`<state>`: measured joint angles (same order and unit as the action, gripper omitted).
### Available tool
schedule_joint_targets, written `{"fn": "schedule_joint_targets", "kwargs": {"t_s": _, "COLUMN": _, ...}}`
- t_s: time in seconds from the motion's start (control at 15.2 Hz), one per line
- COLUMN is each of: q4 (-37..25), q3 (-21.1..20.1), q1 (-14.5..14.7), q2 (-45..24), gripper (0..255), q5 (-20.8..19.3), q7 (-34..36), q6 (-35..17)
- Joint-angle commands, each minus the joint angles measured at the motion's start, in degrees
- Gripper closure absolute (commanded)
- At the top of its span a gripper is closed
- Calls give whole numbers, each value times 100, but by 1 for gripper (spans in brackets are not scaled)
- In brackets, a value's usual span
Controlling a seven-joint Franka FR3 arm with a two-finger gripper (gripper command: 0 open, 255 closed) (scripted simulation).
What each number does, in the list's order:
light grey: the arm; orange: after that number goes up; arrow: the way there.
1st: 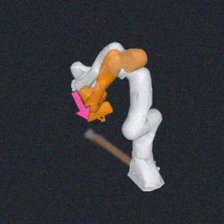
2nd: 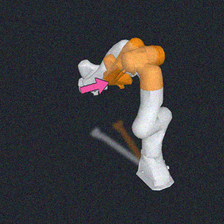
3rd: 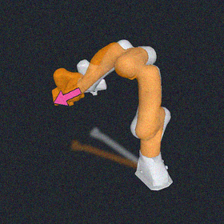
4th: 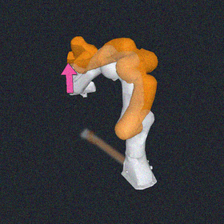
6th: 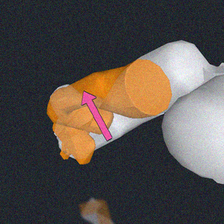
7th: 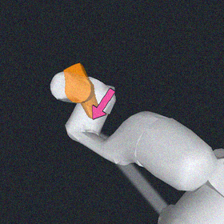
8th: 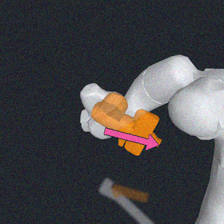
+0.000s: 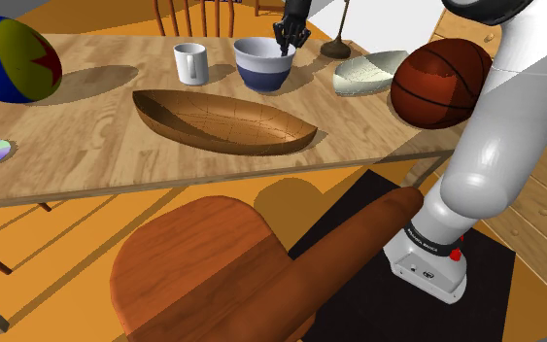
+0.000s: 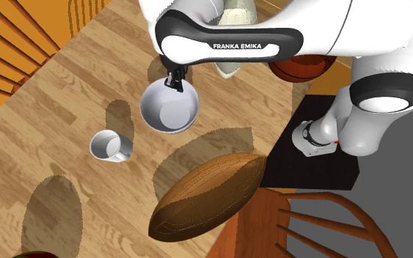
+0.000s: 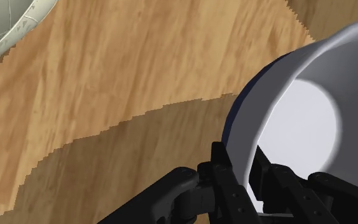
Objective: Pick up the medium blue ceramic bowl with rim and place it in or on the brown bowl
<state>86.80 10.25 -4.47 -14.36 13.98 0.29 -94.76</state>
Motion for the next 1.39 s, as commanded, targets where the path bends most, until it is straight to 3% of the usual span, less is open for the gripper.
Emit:
{"fn": "schedule_joint_targets", "kwargs": {"t_s": 0.0, "q4": -173, "q3": 1, "q1": -7, "q2": -3, "gripper": 255, "q5": -1, "q7": 32, "q6": 162}}
{"fn": "schedule_joint_targets", "kwargs": {"t_s": 0.73, "q4": -1249, "q3": 11, "q1": -76, "q2": -166, "gripper": 255, "q5": 27, "q7": 184, "q6": 1066}}
{"fn": "schedule_joint_targets", "kwargs": {"t_s": 1.32, "q4": -2480, "q3": 10, "q1": -187, "q2": -519, "gripper": 255, "q5": 120, "q7": 325, "q6": 1937}}
